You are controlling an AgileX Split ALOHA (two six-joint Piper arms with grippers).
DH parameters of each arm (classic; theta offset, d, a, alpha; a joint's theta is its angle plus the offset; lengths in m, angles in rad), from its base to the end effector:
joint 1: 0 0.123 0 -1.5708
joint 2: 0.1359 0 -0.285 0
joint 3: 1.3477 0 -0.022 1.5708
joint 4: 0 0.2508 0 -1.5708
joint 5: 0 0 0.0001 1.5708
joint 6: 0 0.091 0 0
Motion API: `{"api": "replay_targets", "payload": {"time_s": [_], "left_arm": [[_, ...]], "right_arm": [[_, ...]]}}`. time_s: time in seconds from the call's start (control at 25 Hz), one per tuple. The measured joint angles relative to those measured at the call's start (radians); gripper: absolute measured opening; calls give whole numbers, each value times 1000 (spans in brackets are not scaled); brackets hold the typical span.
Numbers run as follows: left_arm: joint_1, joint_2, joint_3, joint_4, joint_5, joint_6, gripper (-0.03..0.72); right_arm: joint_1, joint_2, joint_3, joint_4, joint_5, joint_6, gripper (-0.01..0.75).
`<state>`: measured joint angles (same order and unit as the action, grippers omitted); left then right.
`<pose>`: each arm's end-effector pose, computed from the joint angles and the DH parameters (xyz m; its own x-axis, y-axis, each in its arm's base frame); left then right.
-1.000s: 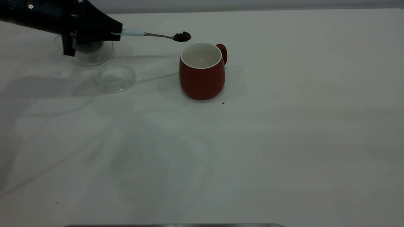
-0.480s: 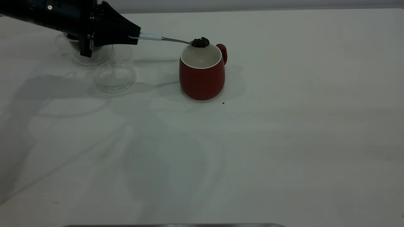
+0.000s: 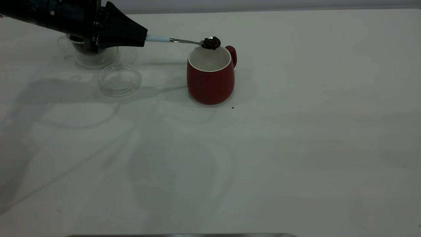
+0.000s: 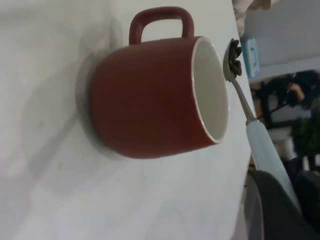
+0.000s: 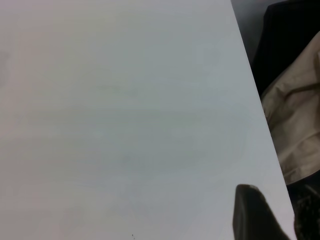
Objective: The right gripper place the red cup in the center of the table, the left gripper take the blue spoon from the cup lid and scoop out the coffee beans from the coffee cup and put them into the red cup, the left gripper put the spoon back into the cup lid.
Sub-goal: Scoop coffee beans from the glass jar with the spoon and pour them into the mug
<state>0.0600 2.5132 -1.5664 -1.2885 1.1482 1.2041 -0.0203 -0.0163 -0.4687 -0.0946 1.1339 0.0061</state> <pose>0.4423 -0.0533 0.0388 -0.9292 0.0632 -0.3642 0.3469 0.4893 -0.8002 -0.0074 -0.0076 0.2631 -0.5339 -0.0231 -0.8452 0.0746 0.9944 -0.0743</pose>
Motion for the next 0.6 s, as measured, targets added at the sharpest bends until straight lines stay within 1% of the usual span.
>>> {"api": "replay_targets", "payload": {"time_s": [0.32, 0.6], "left_arm": [[0, 0, 0, 0, -1, 196, 122], [0, 0, 0, 0, -22, 254, 122]], "right_arm": [[0, 0, 0, 0, 0, 0, 243], [0, 0, 0, 0, 0, 0, 243]]}}
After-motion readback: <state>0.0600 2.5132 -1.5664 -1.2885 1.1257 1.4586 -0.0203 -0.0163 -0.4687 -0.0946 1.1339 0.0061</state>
